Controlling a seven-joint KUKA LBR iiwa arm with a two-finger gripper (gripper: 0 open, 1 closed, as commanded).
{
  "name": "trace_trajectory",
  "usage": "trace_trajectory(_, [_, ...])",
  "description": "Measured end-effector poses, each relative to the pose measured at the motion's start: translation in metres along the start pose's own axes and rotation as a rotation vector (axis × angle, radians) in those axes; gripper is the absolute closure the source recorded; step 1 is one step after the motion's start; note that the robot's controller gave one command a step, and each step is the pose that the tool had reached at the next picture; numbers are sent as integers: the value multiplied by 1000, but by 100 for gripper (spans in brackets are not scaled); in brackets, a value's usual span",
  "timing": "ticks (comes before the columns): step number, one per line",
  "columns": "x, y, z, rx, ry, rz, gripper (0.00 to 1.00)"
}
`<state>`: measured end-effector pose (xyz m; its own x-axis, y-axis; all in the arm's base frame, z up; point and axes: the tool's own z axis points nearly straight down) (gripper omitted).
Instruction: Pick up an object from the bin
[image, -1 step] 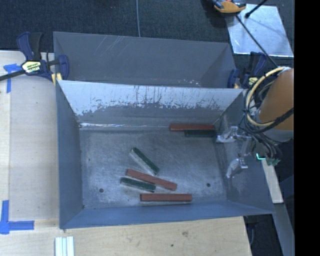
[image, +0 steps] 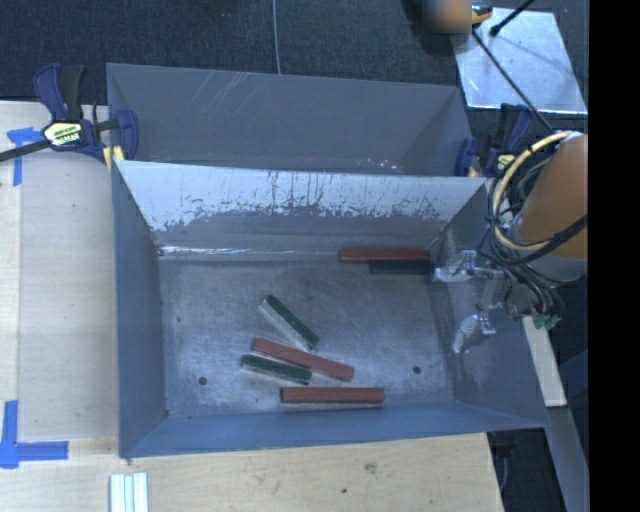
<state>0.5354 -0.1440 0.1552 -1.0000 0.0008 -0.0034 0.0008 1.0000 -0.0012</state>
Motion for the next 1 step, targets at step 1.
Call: trace_trajectory(1, [7,33,12,2,-1,-60,0])
